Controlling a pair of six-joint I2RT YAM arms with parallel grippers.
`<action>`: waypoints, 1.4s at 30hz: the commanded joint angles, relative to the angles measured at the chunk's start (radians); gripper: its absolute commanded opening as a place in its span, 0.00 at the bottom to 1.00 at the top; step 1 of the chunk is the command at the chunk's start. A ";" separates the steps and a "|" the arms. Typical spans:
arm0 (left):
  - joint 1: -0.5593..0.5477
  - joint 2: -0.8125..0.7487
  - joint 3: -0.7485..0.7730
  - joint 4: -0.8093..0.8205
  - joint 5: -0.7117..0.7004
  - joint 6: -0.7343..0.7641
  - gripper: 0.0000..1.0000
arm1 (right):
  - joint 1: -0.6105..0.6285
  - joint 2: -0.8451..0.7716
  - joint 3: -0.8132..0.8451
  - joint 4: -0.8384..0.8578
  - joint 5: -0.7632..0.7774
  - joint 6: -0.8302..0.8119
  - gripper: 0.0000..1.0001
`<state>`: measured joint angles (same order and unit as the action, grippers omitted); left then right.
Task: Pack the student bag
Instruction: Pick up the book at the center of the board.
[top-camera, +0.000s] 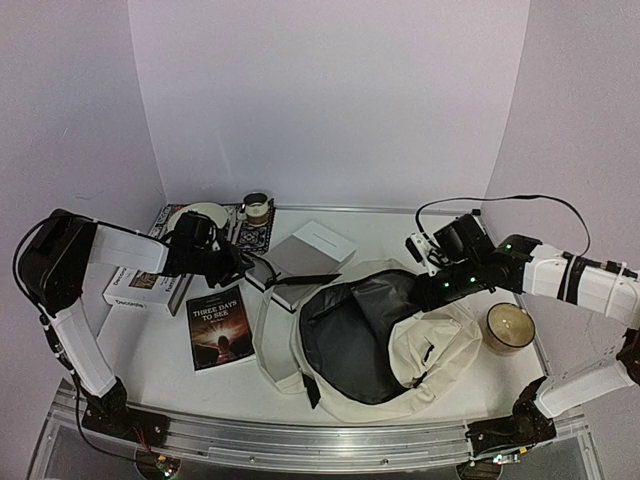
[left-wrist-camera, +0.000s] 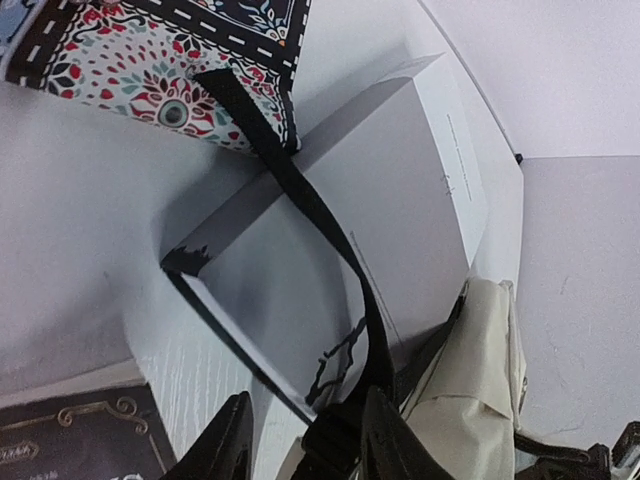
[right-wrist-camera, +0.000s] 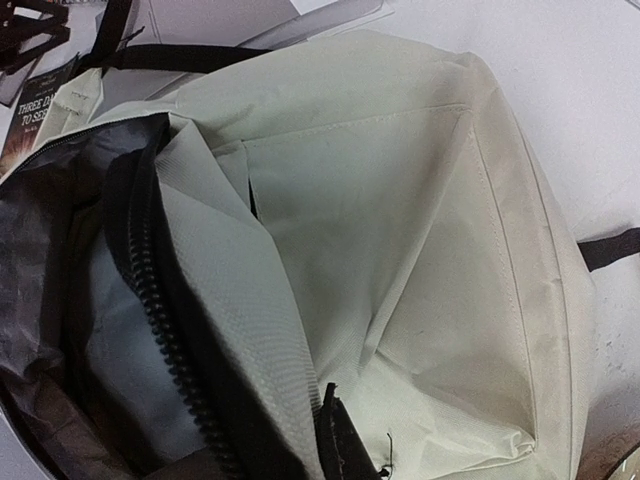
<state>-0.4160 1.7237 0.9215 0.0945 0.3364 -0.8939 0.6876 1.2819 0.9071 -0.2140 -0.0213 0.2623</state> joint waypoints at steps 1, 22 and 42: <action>0.004 0.096 0.085 0.076 0.054 -0.012 0.36 | -0.002 -0.018 -0.010 -0.019 -0.013 -0.003 0.07; 0.005 0.246 0.126 0.160 0.062 -0.056 0.01 | -0.002 -0.020 -0.010 -0.020 -0.007 -0.018 0.06; 0.006 -0.319 -0.127 0.000 -0.071 -0.022 0.00 | -0.002 -0.088 -0.029 -0.038 -0.020 0.000 0.03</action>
<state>-0.4158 1.5365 0.8456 0.1866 0.3297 -0.9433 0.6876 1.2363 0.8927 -0.2143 -0.0381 0.2545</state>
